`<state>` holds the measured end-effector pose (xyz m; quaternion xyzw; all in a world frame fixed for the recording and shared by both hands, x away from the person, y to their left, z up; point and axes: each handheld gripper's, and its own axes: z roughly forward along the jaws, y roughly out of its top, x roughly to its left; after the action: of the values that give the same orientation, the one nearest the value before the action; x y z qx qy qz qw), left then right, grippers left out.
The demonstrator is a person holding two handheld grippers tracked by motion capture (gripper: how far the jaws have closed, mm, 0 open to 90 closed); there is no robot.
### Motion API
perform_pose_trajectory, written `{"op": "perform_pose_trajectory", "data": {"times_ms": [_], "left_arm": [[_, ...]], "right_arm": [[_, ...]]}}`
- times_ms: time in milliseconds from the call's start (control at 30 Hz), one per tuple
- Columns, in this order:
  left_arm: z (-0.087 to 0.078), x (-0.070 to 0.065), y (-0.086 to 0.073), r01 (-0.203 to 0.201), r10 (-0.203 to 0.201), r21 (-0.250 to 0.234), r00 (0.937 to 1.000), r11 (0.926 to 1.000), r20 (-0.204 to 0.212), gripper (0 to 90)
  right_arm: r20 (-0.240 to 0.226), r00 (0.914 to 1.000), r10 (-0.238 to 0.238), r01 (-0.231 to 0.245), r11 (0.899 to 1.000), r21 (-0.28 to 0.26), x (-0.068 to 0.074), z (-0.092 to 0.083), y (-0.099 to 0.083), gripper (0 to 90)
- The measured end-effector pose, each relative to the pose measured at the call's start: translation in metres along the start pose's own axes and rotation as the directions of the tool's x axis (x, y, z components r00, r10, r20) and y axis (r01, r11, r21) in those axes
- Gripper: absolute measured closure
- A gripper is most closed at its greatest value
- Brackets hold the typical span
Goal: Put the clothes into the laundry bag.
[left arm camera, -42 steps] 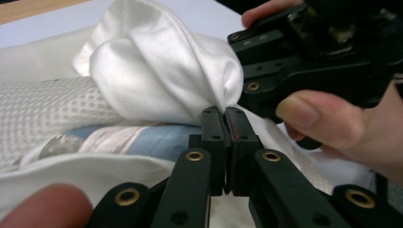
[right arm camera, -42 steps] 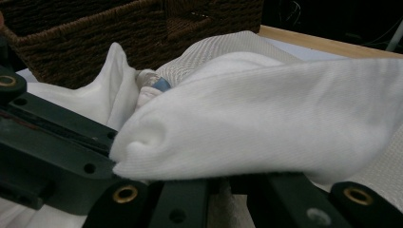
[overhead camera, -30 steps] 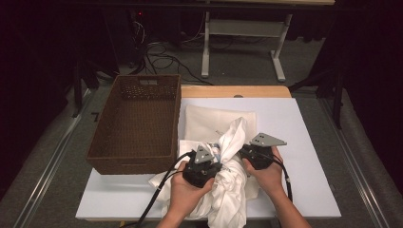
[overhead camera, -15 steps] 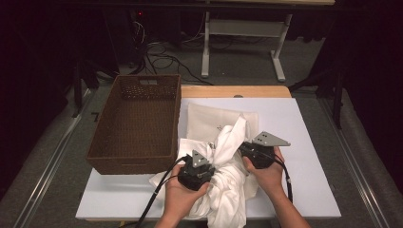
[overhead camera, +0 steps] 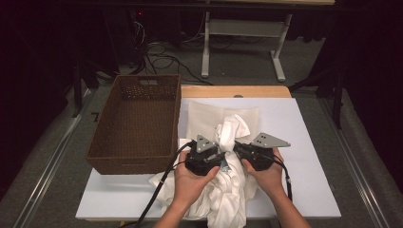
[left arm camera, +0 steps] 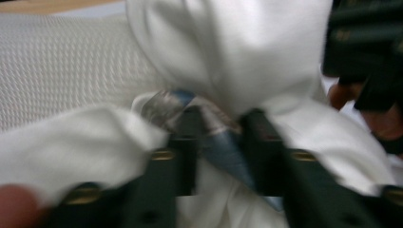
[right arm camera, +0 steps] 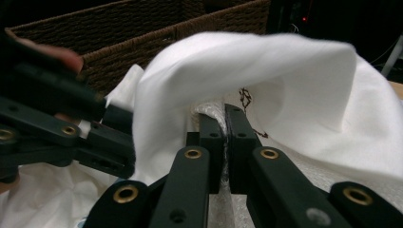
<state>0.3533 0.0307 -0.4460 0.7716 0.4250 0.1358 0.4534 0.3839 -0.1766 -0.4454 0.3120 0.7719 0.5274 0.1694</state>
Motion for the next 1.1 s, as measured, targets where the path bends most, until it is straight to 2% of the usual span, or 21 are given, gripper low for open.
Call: {"op": "perform_pose_trajectory", "data": {"times_ms": [33, 100, 133, 167, 233, 267, 333, 400, 433, 467, 500, 567, 600, 633, 667, 733, 800, 967, 1000, 1067, 1100], "left_arm": [[0.000, -0.002, -0.004, -0.010, 0.009, 0.002, 0.9999, 1.0000, 0.005, 86.4], [-0.001, -0.005, -0.012, -0.031, 0.030, 0.016, 0.9985, 0.9994, 0.046, 89.1], [-0.001, -0.005, -0.015, -0.043, 0.041, 0.022, 0.9977, 0.9989, 0.053, 89.4], [0.000, -0.007, -0.020, -0.050, 0.046, 0.037, 0.9951, 0.9981, 0.087, 89.4], [0.005, -0.008, -0.026, -0.075, 0.061, 0.103, 0.9889, 0.9919, 0.135, 89.5], [0.011, -0.008, -0.030, -0.092, 0.069, 0.145, 0.9852, 0.9852, 0.157, 89.5], [0.018, -0.005, -0.031, -0.087, 0.062, 0.160, 0.9858, 0.9833, 0.156, 89.6], [0.027, 0.000, -0.028, -0.061, 0.038, 0.171, 0.9900, 0.9835, 0.136, 89.7], [0.033, 0.001, -0.027, -0.068, 0.054, 0.173, 0.9949, 0.9826, 0.084, 89.6], [0.038, 0.002, -0.025, -0.067, 0.059, 0.176, 0.9970, 0.9821, 0.049, 89.6], [0.041, 0.002, -0.024, -0.054, 0.055, 0.167, 0.9985, 0.9845, -0.002, 89.7], [0.046, 0.005, -0.022, -0.032, 0.045, 0.141, 0.9946, 0.9896, -0.093, 89.6], [0.047, 0.009, -0.022, -0.005, 0.021, 0.113, 0.9897, 0.9936, -0.142, 89.5], [0.048, 0.012, -0.023, 0.032, -0.018, 0.091, 0.9886, 0.9953, -0.150, 89.3], [0.047, 0.012, -0.024, 0.046, -0.035, 0.073, 0.9893, 0.9963, -0.142, 88.7], [0.042, 0.009, -0.025, 0.005, 0.002, 0.058, 0.9935, 0.9983, -0.114, 85.2], [0.032, 0.007, -0.026, -0.015, 0.018, 0.031, 0.9959, 0.9994, -0.089, 77.9], [0.006, 0.009, -0.018, -0.009, 0.009, -0.004, 0.9998, 1.0000, -0.020, 52.5], [0.003, 0.009, -0.017, -0.010, 0.010, -0.011, 0.9997, 0.9999, -0.021, 48.2], [-0.007, 0.009, -0.014, -0.016, 0.016, -0.040, 0.9999, 0.9991, -0.005, 42.1], [-0.012, 0.007, -0.011, -0.012, 0.014, -0.063, 0.9996, 0.9979, 0.023, 39.9]], "right_arm": [[0.004, 1.0000, -0.004, 0.004, 1.000, -0.002, -0.001, 0.000, 0.000, 88.8], [0.021, 0.9997, 0.010, -0.010, 1.000, -0.007, -0.002, -0.001, 0.000, 88.8], [0.039, 0.9991, 0.018, -0.017, 1.000, -0.006, -0.005, -0.001, 0.001, 88.8], [0.044, 0.9988, 0.024, -0.023, 1.000, -0.007, -0.006, -0.001, 0.001, 88.8], [0.060, 0.9971, 0.048, -0.047, 0.999, -0.006, -0.010, 0.000, -0.001, 88.9], [0.061, 0.9967, 0.054, -0.054, 0.999, -0.009, -0.011, 0.000, -0.001, 88.8], [0.053, 0.9961, 0.070, -0.069, 0.997, -0.023, -0.011, -0.001, 0.000, 88.9], [0.021, 0.9976, 0.066, -0.065, 0.997, -0.038, -0.010, -0.003, 0.003, 88.9], [0.000, 0.9980, 0.062, -0.062, 0.997, -0.042, -0.008, -0.004, 0.004, 89.0], [-0.028, 0.9983, 0.051, -0.053, 0.998, -0.042, -0.004, -0.004, 0.006, 89.1], [-0.043, 0.9984, 0.038, -0.039, 0.998, -0.040, 0.000, -0.005, 0.007, 89.1], [-0.062, 0.9980, 0.007, -0.010, 0.999, -0.034, 0.006, -0.005, 0.008, 89.1], [-0.060, 0.9982, 0.001, -0.002, 1.000, -0.027, 0.007, -0.006, 0.007, 89.1], [-0.060, 0.9981, -0.012, 0.011, 1.000, -0.015, 0.008, -0.007, 0.006, 89.1], [-0.063, 0.9980, -0.008, 0.008, 1.000, -0.007, 0.007, -0.007, 0.004, 89.1], [-0.078, 0.9970, 0.006, -0.006, 1.000, -0.006, 0.005, -0.006, 0.001, 89.1], [-0.078, 0.9969, 0.008, -0.008, 1.000, -0.005, 0.003, -0.007, 0.001, 89.1], [-0.071, 0.9974, 0.013, -0.013, 1.000, 0.002, 0.001, -0.004, 0.000, 89.0], [-0.068, 0.9977, 0.009, -0.009, 1.000, 0.002, 0.002, -0.003, 0.001, 89.0], [-0.066, 0.9978, 0.005, -0.005, 1.000, 0.003, 0.001, -0.003, 0.001, 89.0], [-0.065, 0.9978, 0.004, -0.004, 1.000, 0.002, 0.001, -0.003, 0.001, 89.0]]}}
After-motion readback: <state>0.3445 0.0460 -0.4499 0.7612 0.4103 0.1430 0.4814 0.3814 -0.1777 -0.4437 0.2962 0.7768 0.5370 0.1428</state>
